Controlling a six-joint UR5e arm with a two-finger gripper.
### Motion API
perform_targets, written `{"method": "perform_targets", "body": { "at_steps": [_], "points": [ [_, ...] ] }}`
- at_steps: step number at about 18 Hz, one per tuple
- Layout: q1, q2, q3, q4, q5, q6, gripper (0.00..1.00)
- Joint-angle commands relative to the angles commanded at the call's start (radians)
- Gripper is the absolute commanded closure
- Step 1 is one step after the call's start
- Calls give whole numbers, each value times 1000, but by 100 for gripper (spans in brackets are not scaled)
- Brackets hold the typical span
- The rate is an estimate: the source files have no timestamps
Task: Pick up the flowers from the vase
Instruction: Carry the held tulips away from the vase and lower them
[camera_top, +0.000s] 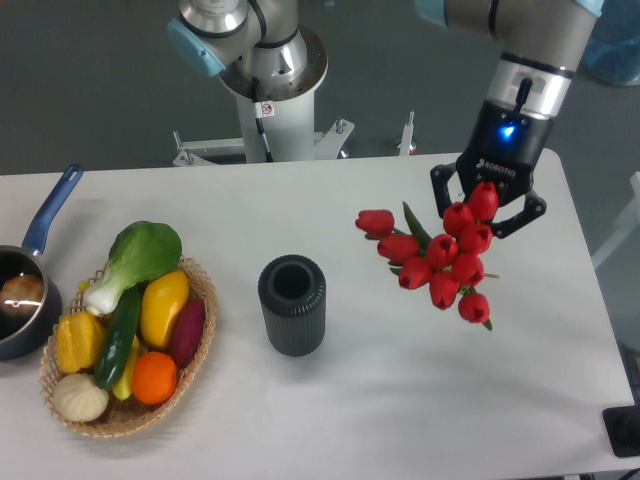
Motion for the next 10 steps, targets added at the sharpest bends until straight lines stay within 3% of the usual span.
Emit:
{"method": "perform_targets", "body": {
  "at_steps": [6,10],
  "points": [
    [-86,-38,57,-57,254,2,75],
    [-92,-38,58,-58,264,-2,75]
  ]
}}
